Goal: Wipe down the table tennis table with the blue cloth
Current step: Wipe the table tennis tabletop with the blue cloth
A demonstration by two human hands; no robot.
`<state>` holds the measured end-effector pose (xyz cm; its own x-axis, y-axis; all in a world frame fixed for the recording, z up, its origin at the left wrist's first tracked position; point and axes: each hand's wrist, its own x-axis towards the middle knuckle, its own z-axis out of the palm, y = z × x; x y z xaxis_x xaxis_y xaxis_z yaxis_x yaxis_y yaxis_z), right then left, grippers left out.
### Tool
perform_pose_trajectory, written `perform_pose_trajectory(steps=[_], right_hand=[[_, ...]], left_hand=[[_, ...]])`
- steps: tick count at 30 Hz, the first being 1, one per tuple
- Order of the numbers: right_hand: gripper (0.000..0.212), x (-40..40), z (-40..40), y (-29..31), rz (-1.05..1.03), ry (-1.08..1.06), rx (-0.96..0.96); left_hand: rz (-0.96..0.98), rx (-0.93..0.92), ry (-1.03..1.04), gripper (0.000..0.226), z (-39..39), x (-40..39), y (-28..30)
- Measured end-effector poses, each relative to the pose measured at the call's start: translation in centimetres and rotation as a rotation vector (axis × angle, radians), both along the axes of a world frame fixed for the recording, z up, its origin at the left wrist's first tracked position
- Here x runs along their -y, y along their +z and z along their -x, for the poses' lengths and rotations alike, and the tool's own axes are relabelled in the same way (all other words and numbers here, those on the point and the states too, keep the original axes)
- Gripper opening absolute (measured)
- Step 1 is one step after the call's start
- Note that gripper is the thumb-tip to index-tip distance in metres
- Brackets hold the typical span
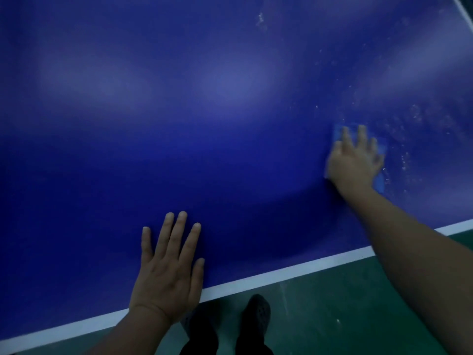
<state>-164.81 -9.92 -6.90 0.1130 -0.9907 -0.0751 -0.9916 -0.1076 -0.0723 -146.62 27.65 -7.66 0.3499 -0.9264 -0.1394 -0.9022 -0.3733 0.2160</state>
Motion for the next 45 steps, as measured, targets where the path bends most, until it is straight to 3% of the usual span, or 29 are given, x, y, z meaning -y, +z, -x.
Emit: perform_pose_trajectory(steps=[2, 4, 6, 8, 10, 12, 14, 18, 20, 23, 25, 27, 30, 33, 35, 39, 42, 45], right_hand=[[0.055, -0.6, 0.4, 0.2, -0.016, -0.189, 0.043], [0.054, -4.4, -2.5, -0.1, 0.042, -0.127, 0.042], [0.053, -10.4, -6.1, -0.6, 0.071, 0.212, 0.052], [0.053, -17.0, -6.9, -1.5, 0.044, 0.685, 0.039], [0.05, -18.6, -3.8, -1.8, 0.019, 0.877, 0.028], [0.051, -15.8, 1.0, -1.6, 0.037, 0.701, -0.011], [0.056, -12.0, 5.9, -1.2, 0.043, 0.383, -0.106], [0.062, -10.1, 7.3, -0.2, 0.028, -0.163, 0.003], [0.059, -13.5, 3.3, -0.6, 0.07, -0.043, 0.017], [0.052, -20.0, -1.1, -1.7, 0.057, 0.628, -0.006], [0.049, -18.7, -0.4, -1.7, 0.031, 0.868, 0.0], [0.049, -14.3, 1.1, -1.1, 0.047, 0.766, -0.014], [0.051, -8.5, 2.7, -0.5, -0.017, 0.348, -0.058], [0.053, -8.5, 0.5, -0.5, -0.037, 0.153, -0.029], [0.052, -10.9, -2.2, -0.5, -0.017, 0.268, -0.028], [0.051, -15.9, -7.1, -0.4, -0.008, 0.789, -0.004], [0.05, -15.1, -10.8, -0.8, -0.025, 1.128, 0.009], [0.05, -13.0, -15.1, -0.9, -0.054, 1.378, 0.013]], left_hand=[[-0.018, -0.006, -0.004, 0.064, -0.1, 0.1, 0.1], [-0.024, -0.005, 0.002, 0.064, 0.0, 0.1, 0.1], [-0.027, -0.006, 0.003, 0.064, 0.1, 0.2, 0.0], [-0.02, 0.002, 0.001, 0.064, 0.1, 0.1, -0.2], [-0.014, 0.009, -0.002, 0.065, 0.1, 0.1, -0.4], [-0.016, 0.015, 0.004, 0.065, 0.2, 0.1, -0.4], [-0.017, 0.013, 0.004, 0.065, 0.3, 0.2, -0.4], [-0.024, 0.015, 0.007, 0.065, 0.3, 0.2, -0.4], [-0.027, 0.019, 0.006, 0.065, 0.4, 0.2, -0.4], [-0.022, 0.026, 0.009, 0.065, 0.4, 0.3, -0.4], [-0.025, 0.024, 0.013, 0.066, 0.5, 0.3, -0.4], [-0.035, 0.023, 0.024, 0.066, 0.4, 0.4, -0.3], [-0.061, 0.02, 0.026, 0.067, 0.5, 0.4, -0.1], [-0.06, 0.01, 0.036, 0.067, 0.4, 0.4, 0.2], [-0.067, 0.0, 0.044, 0.067, 0.4, 0.5, 0.4], [-0.067, -0.005, 0.064, 0.067, 0.5, 0.6, 0.9], [-0.031, -0.005, 0.078, 0.067, 0.4, 0.7, 0.8], [0.013, -0.023, 0.25, 0.065, 1.1, 2.2, 0.7]])
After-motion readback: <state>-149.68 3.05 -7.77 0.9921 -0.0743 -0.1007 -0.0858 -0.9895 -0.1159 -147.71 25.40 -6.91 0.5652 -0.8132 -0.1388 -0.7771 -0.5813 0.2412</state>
